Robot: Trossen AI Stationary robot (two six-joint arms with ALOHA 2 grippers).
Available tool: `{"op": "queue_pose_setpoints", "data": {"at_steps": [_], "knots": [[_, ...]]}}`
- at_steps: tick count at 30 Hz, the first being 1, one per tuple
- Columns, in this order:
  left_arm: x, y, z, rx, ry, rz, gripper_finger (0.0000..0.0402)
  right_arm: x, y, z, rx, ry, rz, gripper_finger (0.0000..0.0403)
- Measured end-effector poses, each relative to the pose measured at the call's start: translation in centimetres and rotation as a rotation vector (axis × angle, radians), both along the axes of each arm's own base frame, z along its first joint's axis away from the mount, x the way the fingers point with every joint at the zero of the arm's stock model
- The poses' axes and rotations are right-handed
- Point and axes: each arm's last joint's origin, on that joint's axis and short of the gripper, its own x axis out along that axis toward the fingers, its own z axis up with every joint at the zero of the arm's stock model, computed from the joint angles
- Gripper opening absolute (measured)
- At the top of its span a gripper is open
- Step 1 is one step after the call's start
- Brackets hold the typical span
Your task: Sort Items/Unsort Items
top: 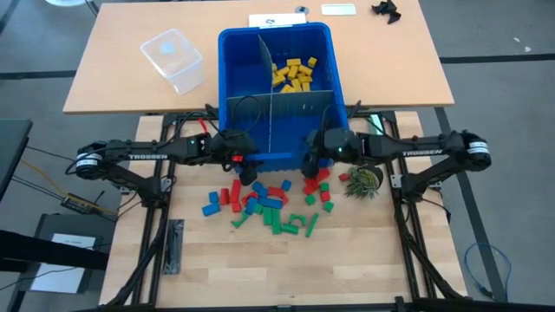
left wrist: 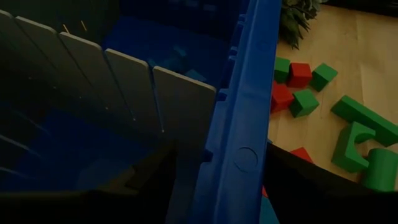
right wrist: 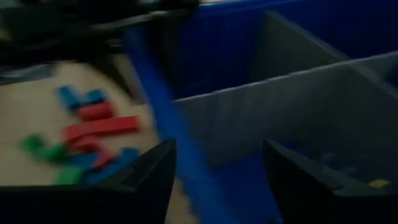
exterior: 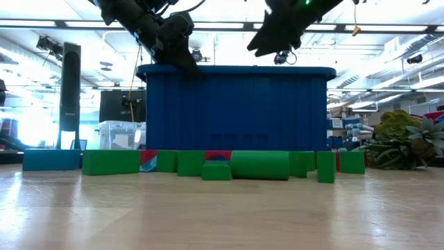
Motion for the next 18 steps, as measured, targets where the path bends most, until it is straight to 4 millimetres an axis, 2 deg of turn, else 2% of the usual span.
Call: {"op": "queue_pose_setpoints", "data": {"at_steps": [5, 9, 14, 18], "knots": [[0.0, 0.0, 0.0, 0.0, -0.001, 0.0, 0.0231, 0.2, 3.9, -0.2, 0.067, 0.001, 0.192, 0.0243], [0.1, 0.0, 0.1, 0.001, -0.01, 0.0, 0.0231, -0.1, 6.2, -0.7, 0.069, 0.025, 0.258, 0.0239], [0.1, 0.0, 0.1, 0.005, -0.018, -0.007, 0.0231, -0.7, 7.3, -2.8, 0.064, 0.064, 0.228, 0.0233], [0.1, 0.0, 0.1, 0.007, -0.016, -0.009, 0.0231, -1.3, 7.1, -5.7, 0.104, 0.096, 0.191, 0.0231]]}}
